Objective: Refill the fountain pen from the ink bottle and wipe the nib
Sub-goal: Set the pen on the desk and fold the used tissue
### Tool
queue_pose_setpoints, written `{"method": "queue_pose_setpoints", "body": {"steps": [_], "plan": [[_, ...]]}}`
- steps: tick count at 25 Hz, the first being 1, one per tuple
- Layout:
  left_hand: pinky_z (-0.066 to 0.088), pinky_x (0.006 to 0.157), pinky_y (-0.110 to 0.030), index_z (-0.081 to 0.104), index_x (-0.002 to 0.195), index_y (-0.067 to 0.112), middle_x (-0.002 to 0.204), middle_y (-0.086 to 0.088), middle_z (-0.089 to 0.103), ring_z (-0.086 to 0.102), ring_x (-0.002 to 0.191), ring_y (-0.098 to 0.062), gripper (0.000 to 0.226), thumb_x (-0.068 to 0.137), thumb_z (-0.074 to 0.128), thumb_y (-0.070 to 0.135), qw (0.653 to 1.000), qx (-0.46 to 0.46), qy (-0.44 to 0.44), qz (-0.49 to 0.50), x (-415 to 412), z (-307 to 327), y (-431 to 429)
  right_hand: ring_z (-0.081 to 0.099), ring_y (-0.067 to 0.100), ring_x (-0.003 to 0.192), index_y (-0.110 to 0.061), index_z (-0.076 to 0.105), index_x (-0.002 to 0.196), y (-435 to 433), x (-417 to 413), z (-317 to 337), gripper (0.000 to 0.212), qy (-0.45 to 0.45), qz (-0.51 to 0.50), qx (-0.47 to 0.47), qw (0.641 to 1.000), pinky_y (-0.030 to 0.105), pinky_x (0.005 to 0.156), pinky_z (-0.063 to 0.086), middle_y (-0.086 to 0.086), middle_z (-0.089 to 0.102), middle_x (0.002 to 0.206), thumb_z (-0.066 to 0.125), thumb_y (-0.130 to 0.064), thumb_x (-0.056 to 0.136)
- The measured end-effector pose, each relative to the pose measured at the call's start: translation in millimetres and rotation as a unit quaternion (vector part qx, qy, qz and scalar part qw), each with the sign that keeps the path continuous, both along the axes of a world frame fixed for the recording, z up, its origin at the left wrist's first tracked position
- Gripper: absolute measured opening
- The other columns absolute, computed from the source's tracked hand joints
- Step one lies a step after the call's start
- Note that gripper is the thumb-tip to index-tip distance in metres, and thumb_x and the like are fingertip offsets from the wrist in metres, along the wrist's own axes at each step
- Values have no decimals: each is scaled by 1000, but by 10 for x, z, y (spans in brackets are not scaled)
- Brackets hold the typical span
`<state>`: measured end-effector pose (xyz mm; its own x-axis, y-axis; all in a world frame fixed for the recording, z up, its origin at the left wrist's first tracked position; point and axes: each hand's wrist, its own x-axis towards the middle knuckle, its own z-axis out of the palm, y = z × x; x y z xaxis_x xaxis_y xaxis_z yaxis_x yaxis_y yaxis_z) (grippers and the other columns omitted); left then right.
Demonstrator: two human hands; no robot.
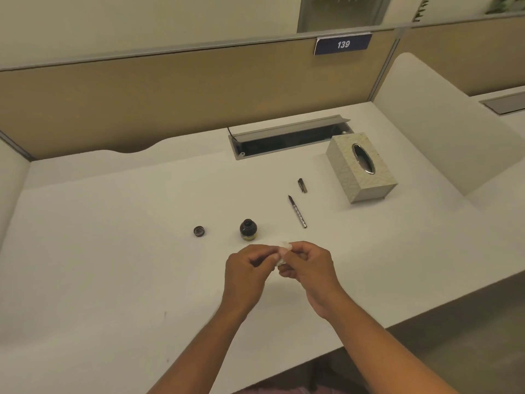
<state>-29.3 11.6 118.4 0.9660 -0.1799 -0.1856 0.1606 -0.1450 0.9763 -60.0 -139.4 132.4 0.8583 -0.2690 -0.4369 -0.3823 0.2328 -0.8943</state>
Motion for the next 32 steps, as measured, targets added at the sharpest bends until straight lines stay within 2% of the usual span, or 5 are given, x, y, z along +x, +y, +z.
{"method": "queue_pose_setpoints", "body": {"steps": [4,9,17,24,32], "plan": [[65,90,-35,88,104,29,103,9,85,80,96,-13,23,96,78,9,1000,-13,13,-11,-82,-25,-50,70,24,74,-6,77,103,-63,-116,-28,13,4,-21,15,1000,36,80,61,14,78,86,75,-15,94],[63,86,-22,81,111,34,102,16,86,82,93,-11,32,94,81,7,999,-27,27,10,-238,40,-319,73,24,74,-10,76,106,-320,-241,14,13,0,-32,-12,999,35,78,64,12,80,90,74,-12,94],[68,83,-33,87,102,29,94,8,87,84,82,-18,21,90,85,12,998,-2,67,13,-628,122,-1312,72,2,82,-25,77,99,-1164,-716,-84,13,-63,-6,-265,962,13,72,58,-15,77,87,67,-16,98],[68,91,-42,86,112,17,100,0,87,85,82,-23,19,93,85,14,990,7,140,-9,-818,31,-2018,60,-13,101,-32,66,135,-2032,-1211,-225,36,-65,128,-371,917,0,79,48,-22,66,120,58,-42,102],[67,87,-29,88,94,24,95,6,87,83,90,-14,14,99,78,16,986,42,130,-99,-1213,-249,-2624,63,-2,86,-20,80,107,-2494,-1679,-524,19,-61,33,-422,904,7,77,47,-9,74,92,66,-29,99]]}}
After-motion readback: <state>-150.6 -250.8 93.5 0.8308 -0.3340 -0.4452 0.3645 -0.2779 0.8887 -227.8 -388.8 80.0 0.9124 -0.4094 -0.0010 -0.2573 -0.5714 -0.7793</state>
